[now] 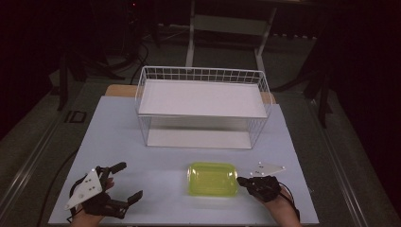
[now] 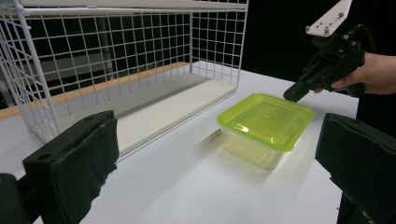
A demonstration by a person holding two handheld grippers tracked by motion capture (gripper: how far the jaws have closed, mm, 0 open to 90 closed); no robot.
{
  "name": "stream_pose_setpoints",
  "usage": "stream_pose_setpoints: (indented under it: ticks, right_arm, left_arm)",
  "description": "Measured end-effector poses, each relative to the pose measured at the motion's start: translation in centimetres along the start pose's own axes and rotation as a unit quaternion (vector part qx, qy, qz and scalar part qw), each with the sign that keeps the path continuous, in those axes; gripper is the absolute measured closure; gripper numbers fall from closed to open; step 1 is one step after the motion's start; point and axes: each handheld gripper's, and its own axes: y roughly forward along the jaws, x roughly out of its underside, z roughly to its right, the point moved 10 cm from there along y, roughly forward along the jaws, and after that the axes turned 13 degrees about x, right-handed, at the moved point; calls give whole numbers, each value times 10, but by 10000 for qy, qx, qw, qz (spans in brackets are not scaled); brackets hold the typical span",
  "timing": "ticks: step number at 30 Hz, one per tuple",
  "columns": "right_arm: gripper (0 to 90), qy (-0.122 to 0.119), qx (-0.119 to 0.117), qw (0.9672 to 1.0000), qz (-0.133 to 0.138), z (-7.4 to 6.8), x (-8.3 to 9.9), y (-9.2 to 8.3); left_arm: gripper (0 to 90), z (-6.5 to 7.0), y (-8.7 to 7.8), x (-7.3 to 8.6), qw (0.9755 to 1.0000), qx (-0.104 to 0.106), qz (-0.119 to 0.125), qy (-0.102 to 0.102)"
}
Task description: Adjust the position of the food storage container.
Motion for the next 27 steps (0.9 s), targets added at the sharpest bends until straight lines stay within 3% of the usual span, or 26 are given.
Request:
stream_pose_setpoints:
  ticks: [16, 27]
  right_arm:
    - [900, -157, -106, 9998, 37, -15, -11, 11]
    - [900, -244, -39, 9997, 40, -16, -21, 22]
  left_arm:
    - [0, 2, 4, 1, 10000, 60, -23, -4]
    - [0, 4, 6, 2, 9999, 101, -59, 1]
